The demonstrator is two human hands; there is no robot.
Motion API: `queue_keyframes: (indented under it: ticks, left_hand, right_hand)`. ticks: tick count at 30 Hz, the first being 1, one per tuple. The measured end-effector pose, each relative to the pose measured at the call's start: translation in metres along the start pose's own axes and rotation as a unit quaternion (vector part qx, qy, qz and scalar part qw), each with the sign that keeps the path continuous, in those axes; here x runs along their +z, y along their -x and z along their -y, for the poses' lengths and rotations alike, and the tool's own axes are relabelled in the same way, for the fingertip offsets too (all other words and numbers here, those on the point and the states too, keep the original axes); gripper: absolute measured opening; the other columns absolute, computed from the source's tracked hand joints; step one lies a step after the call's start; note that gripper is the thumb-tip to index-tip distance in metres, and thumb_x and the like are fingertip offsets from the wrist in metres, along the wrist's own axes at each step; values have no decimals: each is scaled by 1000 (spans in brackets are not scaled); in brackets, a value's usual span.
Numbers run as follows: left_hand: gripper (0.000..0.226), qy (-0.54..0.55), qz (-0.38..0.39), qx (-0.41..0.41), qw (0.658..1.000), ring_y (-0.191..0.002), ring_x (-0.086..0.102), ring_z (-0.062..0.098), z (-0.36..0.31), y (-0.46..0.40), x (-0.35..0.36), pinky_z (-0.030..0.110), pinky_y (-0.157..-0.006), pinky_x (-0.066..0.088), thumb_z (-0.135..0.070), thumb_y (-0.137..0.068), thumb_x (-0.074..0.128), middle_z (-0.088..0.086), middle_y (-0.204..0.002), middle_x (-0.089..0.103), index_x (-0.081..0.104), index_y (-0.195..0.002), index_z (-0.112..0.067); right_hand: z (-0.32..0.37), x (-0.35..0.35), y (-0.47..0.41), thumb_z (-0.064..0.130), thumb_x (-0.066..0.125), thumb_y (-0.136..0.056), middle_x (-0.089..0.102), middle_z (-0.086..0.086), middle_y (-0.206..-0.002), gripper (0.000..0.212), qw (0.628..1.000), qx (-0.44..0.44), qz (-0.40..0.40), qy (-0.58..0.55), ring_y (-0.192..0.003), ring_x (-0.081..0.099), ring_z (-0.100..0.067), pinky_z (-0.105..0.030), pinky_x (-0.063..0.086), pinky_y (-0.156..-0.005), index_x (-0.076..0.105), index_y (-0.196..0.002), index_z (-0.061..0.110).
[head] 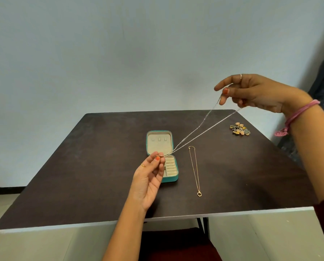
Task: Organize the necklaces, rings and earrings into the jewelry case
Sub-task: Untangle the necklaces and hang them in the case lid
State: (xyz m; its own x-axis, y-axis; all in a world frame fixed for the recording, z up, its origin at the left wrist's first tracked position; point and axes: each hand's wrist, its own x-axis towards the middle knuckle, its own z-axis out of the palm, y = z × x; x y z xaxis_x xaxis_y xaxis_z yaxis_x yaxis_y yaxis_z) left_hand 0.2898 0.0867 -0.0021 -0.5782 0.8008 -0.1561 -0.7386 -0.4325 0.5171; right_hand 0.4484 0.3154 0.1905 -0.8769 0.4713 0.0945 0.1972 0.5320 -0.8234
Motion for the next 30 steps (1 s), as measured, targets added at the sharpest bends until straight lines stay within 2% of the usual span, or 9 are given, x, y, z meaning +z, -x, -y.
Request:
queue_keyframes:
  ticks: [5,9,11,14,16,18,21,26,30]
  left_hand:
    - [20,-133,-21,11,991,-80,72,17,1,-1,-1,22,-73,58,5,-83,59,16,-91,73,66,-101,1]
    - [17,-189,-41,15,981,-83,72,19,4,-1,-5,23,-73,58,1,-87,59,17,-92,73,65,-103,5]
    - [15,-202,-59,22,977,-82,72,19,5,-1,-7,22,-72,59,-2,-88,60,17,-91,73,65,-101,3]
    - [14,-232,-70,45,969,-81,72,19,7,1,-7,23,-72,59,-5,-88,62,16,-90,74,67,-99,0]
    - [15,-256,-71,58,962,-80,72,19,10,2,-4,24,-72,59,-6,-87,63,16,-90,74,67,-100,0]
    - [14,-272,-73,66,957,-78,72,18,13,4,-1,24,-71,59,-6,-87,63,15,-87,74,67,-99,-2]
    - [11,-286,-80,82,951,-74,71,16,14,6,0,23,-70,59,-6,-87,62,13,-85,74,68,-97,-5]
    - [13,-280,-106,105,948,-74,70,15,10,6,-4,23,-70,58,-8,-87,63,14,-85,74,68,-98,-5]
    - [10,-315,-128,140,930,-70,70,9,2,0,-9,20,-68,58,-10,-89,61,7,-79,74,67,-97,-9]
  right_hand:
    - [-4,-7,-1,16,58,-93,73,0,-83,9,995,-33,-48,78,-55,46,-5,-16,41,-53,64,-99,15]
    - [-17,-17,-3,16,64,-89,71,-2,-74,5,990,52,-91,98,-52,52,-1,-22,43,-56,68,-91,12]
    - [-26,-15,-3,11,62,-90,69,1,-69,4,988,82,-123,-53,-51,52,-1,-17,47,-53,66,-89,11]
    - [-42,-6,-1,10,62,-85,67,2,-74,8,923,42,-144,-353,-57,56,-2,-19,55,-63,66,-91,12]
    - [-55,0,0,8,62,-80,68,1,-87,19,885,7,-141,-444,-67,60,-4,-31,58,-78,70,-96,13]
    - [-66,7,1,2,59,-79,69,-1,-103,32,868,-16,-127,-481,-79,64,-6,-32,56,-84,67,-108,11]
    - [-79,11,-1,-6,59,-71,66,0,-119,53,874,-14,-105,-474,-96,66,-8,-22,55,-81,60,-121,11]
    - [-98,3,-3,6,93,-36,72,-6,-109,89,905,74,-65,-413,-96,70,-11,-17,55,-72,61,-120,9]
    - [-98,5,1,-6,64,-77,74,-7,-97,43,941,135,-50,-306,-88,72,-14,-18,56,-66,60,-118,4]
